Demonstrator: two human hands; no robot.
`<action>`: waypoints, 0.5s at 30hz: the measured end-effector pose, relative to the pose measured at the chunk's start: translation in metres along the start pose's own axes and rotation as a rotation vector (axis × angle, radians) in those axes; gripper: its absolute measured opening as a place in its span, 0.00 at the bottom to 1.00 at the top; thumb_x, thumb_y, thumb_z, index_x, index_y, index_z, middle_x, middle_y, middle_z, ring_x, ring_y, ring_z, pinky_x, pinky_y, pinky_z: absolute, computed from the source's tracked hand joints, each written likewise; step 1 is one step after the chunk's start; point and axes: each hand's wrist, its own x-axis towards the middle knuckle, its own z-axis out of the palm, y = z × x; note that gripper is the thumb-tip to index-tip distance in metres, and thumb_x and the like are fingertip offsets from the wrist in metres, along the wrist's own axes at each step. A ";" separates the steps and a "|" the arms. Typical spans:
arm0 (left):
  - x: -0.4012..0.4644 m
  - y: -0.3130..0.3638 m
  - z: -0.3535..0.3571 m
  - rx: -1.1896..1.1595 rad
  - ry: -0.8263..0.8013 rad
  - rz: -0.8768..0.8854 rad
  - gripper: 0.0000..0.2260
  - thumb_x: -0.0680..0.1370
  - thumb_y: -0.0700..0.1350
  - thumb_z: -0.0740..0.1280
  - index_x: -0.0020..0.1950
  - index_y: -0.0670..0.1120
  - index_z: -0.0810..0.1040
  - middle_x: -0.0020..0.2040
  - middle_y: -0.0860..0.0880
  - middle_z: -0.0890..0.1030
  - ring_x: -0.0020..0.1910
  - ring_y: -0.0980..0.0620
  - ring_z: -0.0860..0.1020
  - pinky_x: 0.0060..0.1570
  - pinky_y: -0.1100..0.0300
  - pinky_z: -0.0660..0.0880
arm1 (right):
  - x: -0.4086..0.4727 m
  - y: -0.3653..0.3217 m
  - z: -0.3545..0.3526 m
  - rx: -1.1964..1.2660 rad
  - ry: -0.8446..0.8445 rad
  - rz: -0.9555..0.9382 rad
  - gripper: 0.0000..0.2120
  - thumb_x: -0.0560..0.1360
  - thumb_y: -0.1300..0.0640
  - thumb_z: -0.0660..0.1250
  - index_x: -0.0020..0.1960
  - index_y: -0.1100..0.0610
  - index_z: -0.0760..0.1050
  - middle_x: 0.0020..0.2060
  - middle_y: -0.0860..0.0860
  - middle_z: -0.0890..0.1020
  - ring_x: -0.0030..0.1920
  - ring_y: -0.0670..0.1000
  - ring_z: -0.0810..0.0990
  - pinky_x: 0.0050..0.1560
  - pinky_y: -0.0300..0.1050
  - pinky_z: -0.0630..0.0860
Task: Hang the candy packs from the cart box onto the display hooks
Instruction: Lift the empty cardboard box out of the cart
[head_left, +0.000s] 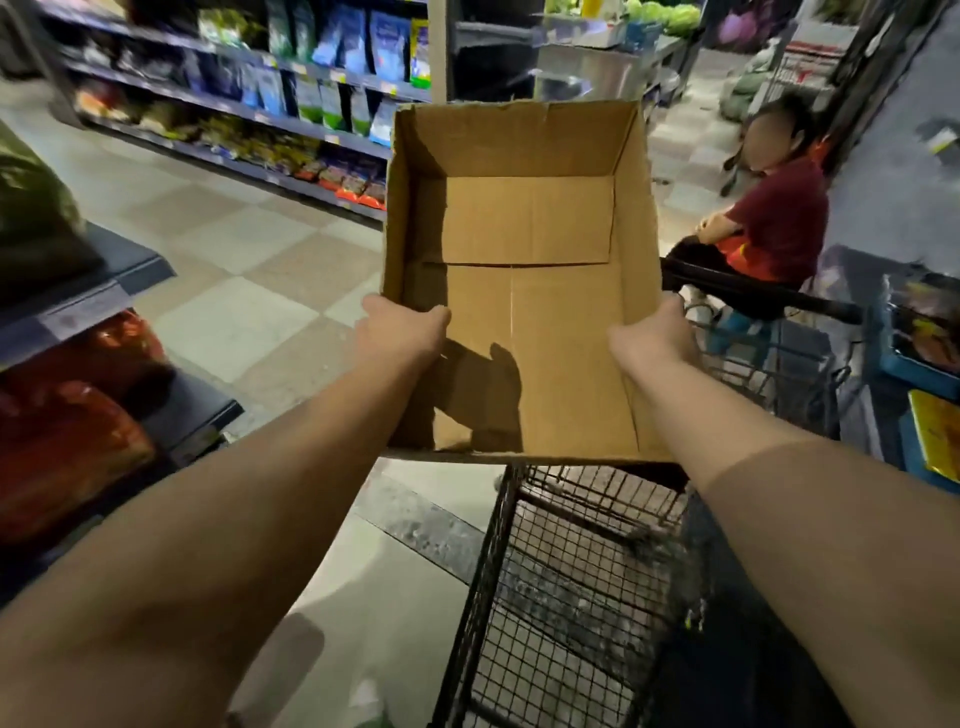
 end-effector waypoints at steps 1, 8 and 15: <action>0.013 -0.003 -0.011 -0.012 0.018 -0.007 0.29 0.78 0.59 0.68 0.73 0.47 0.63 0.62 0.44 0.77 0.51 0.45 0.79 0.48 0.52 0.77 | 0.000 -0.013 0.013 -0.008 -0.019 -0.010 0.25 0.78 0.54 0.66 0.71 0.52 0.62 0.63 0.56 0.76 0.59 0.61 0.78 0.47 0.49 0.74; 0.119 -0.032 -0.069 0.016 0.054 -0.067 0.27 0.78 0.57 0.69 0.71 0.47 0.67 0.57 0.45 0.77 0.52 0.45 0.79 0.49 0.54 0.77 | 0.002 -0.095 0.114 -0.041 -0.104 -0.019 0.28 0.79 0.56 0.64 0.75 0.53 0.58 0.63 0.58 0.76 0.59 0.61 0.76 0.48 0.50 0.73; 0.258 -0.044 -0.109 0.125 -0.001 -0.094 0.29 0.76 0.60 0.69 0.71 0.46 0.66 0.62 0.43 0.77 0.60 0.40 0.79 0.58 0.45 0.80 | 0.023 -0.187 0.220 -0.090 -0.148 0.044 0.29 0.79 0.53 0.63 0.76 0.53 0.55 0.67 0.59 0.73 0.56 0.63 0.77 0.43 0.49 0.70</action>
